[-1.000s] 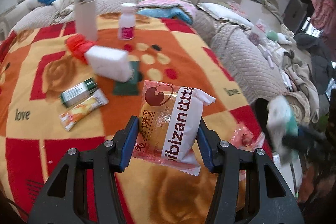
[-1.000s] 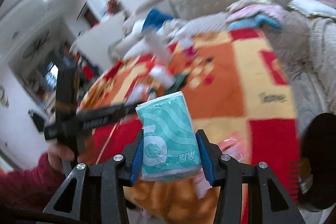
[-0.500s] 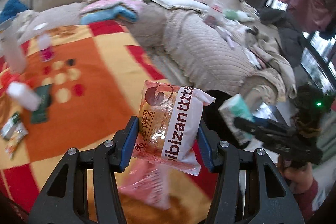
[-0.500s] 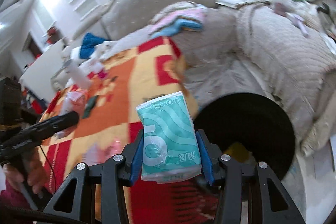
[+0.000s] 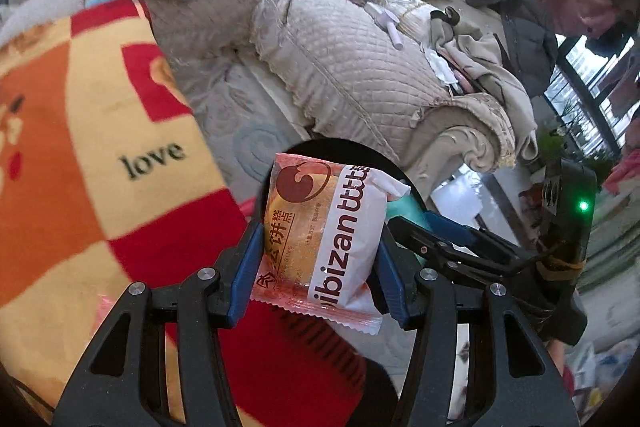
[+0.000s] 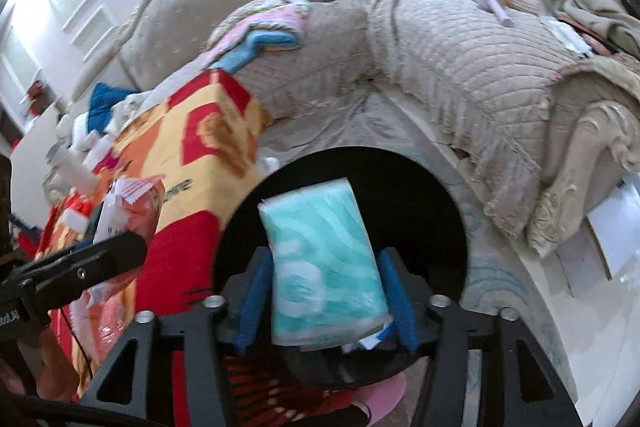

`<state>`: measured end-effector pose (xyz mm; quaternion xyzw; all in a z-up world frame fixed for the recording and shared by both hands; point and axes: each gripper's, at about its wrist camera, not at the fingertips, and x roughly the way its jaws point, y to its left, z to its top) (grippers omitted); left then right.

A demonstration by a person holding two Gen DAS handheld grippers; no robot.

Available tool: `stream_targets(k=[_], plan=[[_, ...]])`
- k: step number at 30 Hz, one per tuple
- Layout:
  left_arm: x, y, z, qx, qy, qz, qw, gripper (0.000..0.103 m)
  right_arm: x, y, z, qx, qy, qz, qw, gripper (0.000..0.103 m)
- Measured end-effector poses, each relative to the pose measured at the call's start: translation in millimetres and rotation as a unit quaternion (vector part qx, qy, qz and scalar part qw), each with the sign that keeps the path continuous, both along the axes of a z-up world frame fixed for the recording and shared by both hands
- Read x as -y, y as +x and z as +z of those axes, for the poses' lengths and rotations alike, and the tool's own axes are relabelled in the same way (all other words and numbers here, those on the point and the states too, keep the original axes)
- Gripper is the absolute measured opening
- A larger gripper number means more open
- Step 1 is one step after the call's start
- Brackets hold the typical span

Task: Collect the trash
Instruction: 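Open both tools to drop the items into the bin, then move both open tools back over the items on the blanket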

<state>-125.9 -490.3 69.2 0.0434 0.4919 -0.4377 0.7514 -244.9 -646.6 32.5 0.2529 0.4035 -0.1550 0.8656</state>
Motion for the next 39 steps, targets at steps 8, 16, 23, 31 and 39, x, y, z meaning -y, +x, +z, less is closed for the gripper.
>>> stream_targets(k=[8, 16, 23, 31, 39], plan=[[-8, 0, -1, -0.003, -0.009, 0.010, 0.9999, 0.063, -5, 1, -11, -0.012, 0.012, 0.004, 1.000, 0.061], [-30, -5, 11, 0.033, 0.008, 0.037, 0.9988, 0.063, -22, 7, -11, -0.015, 0.010, 0.022, 1.000, 0.061], [-57, -3, 18, 0.080, 0.041, 0.075, 0.9931, 0.063, -47, 14, -3, -0.012, 0.002, 0.046, 0.999, 0.062], [-101, 5, 25, 0.102, 0.051, 0.109, 0.9875, 0.063, -83, 30, 10, -0.005, -0.006, 0.081, 0.997, 0.067], [-159, 15, 30, 0.114, 0.060, 0.146, 0.9808, 0.063, -130, 50, 15, -0.009, -0.006, 0.131, 0.991, 0.071]])
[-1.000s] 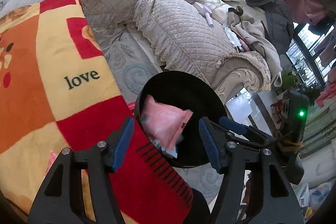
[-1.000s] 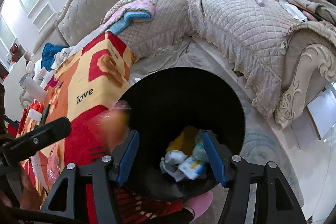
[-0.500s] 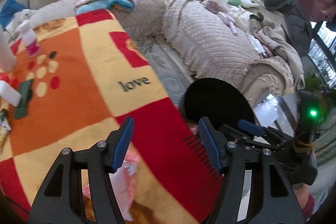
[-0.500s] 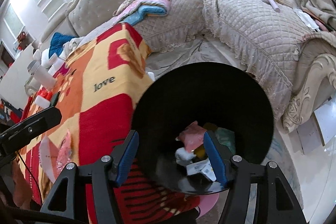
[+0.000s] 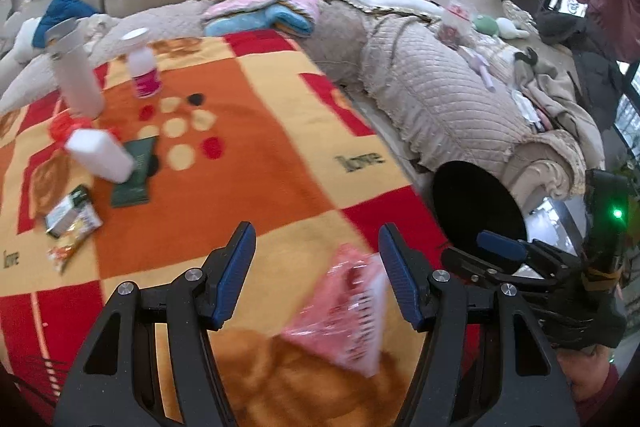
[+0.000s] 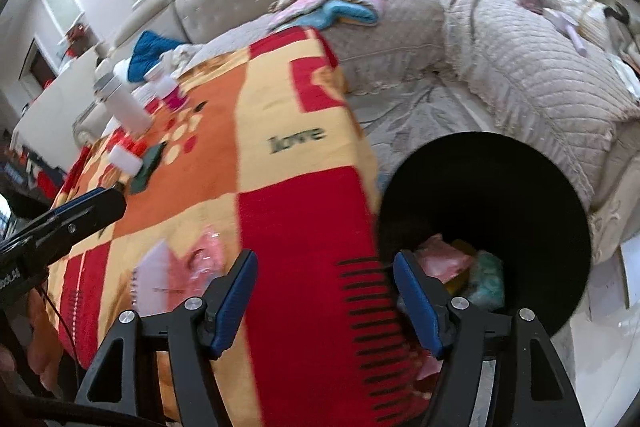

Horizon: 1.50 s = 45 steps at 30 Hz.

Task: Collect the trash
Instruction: 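Move both open tools back over the items on the blanket, then grasp the orange snack bar with the left tool while the right tool grasps the pink-white bag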

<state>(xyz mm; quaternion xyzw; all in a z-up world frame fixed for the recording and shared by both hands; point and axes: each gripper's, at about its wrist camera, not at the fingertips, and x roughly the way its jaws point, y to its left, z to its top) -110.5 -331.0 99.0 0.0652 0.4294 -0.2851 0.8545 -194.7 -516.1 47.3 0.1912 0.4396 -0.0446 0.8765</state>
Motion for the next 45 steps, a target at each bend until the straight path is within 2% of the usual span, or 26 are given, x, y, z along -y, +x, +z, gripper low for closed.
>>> stream_targets(k=[8, 13, 16, 21, 24, 27, 32, 36, 39, 40, 42, 44, 45], plan=[[-77, 24, -16, -0.006, 0.016, 0.052, 0.9985, 0.063, -38, 14, 1, -0.010, 0.003, 0.035, 0.999, 0.072], [-128, 40, -32, -0.010, 0.024, 0.087, 0.9959, 0.063, -52, 16, 4, -0.010, 0.030, 0.045, 0.998, 0.078], [-158, 52, -41, -0.021, 0.020, 0.110, 0.9935, 0.063, -60, 16, 3, -0.011, 0.054, 0.049, 0.997, 0.079], [-199, 73, -51, -0.025, 0.004, 0.146, 0.9890, 0.063, -70, 19, -3, -0.020, 0.060, 0.051, 0.997, 0.080], [-209, 86, -56, -0.016, 0.015, 0.156, 0.9875, 0.063, -75, 24, -12, -0.037, 0.060, 0.054, 0.996, 0.081], [-215, 98, -65, -0.022, 0.015, 0.157, 0.9873, 0.063, -84, 31, -21, -0.047, 0.038, 0.058, 0.996, 0.081], [-209, 112, -77, -0.015, 0.037, 0.141, 0.9892, 0.063, -99, 39, -24, -0.041, -0.005, 0.070, 0.997, 0.082], [-198, 121, -86, -0.013, 0.069, 0.127, 0.9894, 0.063, -116, 45, -28, -0.026, -0.038, 0.091, 0.995, 0.082], [-195, 127, -86, -0.010, 0.066, 0.122, 0.9903, 0.063, -124, 44, -29, -0.003, -0.057, 0.106, 0.993, 0.082], [-194, 128, -86, -0.013, 0.064, 0.120, 0.9906, 0.063, -126, 45, -31, 0.002, -0.059, 0.108, 0.992, 0.079], [-194, 130, -86, -0.018, 0.061, 0.120, 0.9907, 0.061, -128, 46, -31, 0.006, -0.079, 0.105, 0.991, 0.061], [-193, 129, -85, -0.018, 0.061, 0.121, 0.9906, 0.047, -125, 47, -30, 0.008, -0.065, 0.111, 0.992, 0.049], [-193, 128, -84, -0.019, 0.061, 0.120, 0.9907, 0.035, -123, 47, -28, 0.011, -0.061, 0.111, 0.992, 0.044]])
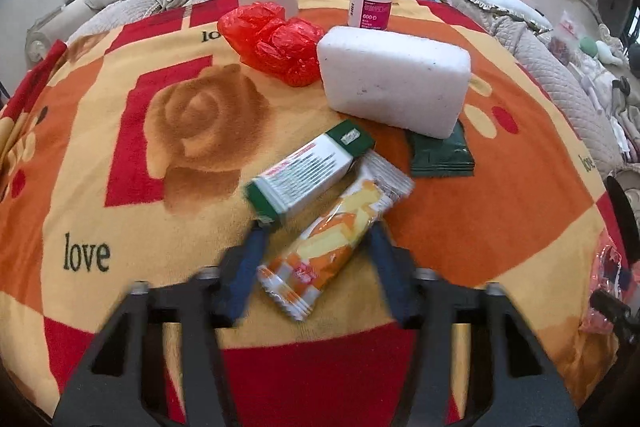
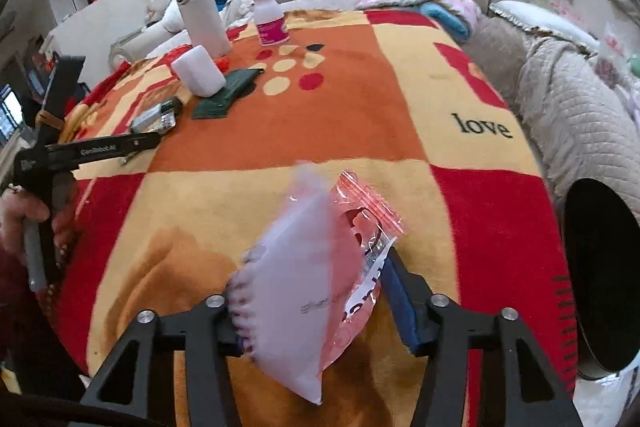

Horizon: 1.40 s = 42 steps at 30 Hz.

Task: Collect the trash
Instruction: 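Grasp the orange snack bar with the left tool while the right tool grasps the pink-white bag, then carry the snack bar and pink-white bag over the black bin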

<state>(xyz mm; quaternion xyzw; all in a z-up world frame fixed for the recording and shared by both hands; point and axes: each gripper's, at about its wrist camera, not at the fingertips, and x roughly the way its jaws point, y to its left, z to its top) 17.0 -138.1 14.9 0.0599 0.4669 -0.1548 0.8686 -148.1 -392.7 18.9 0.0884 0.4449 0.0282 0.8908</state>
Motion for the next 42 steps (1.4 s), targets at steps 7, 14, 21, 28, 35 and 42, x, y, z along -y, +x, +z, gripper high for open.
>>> stream_targets(k=[7, 14, 21, 28, 35, 42], plan=[[4, -21, 8, -0.032, -0.039, -0.007, 0.9987, 0.015, 12, -8, 16, 0.022, 0.026, 0.001, 0.999, 0.021], [22, -48, 25, -0.031, -0.070, -0.026, 0.9967, 0.014, 23, -16, 35, 0.043, 0.034, -0.005, 0.998, 0.020], [56, -72, 42, -0.026, -0.081, -0.060, 0.9945, 0.014, 42, -27, 49, 0.062, 0.038, -0.022, 0.997, 0.020], [97, -87, 51, -0.021, -0.081, -0.086, 0.9928, 0.014, 72, -42, 57, 0.071, 0.037, -0.051, 0.995, 0.020], [151, -102, 53, -0.021, -0.072, -0.122, 0.9897, 0.014, 110, -57, 58, 0.073, 0.036, -0.085, 0.993, 0.020], [200, -112, 54, -0.025, -0.073, -0.155, 0.9849, 0.014, 148, -68, 52, 0.066, 0.038, -0.121, 0.990, 0.020]])
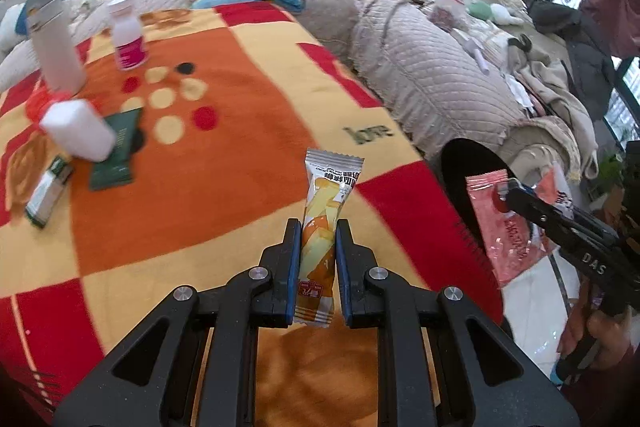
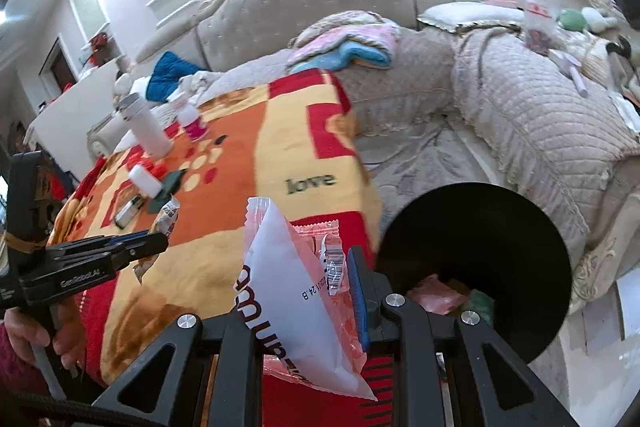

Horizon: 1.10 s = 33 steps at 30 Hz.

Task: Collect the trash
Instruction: 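Carry the snack bar and pink-white bag over the black bin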

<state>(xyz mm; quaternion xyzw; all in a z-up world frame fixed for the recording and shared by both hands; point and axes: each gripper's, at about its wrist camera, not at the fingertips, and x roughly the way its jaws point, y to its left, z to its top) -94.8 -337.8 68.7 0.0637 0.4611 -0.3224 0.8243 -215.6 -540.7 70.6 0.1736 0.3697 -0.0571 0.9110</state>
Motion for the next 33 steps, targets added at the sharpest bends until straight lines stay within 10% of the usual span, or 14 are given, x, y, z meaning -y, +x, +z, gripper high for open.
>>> stream_targets(k=[33], plan=[[110, -23, -14, -0.005, 0.018, -0.067, 0.9976, 0.014, 72, -23, -15, -0.018, 0.006, -0.070, 0.997, 0.020]])
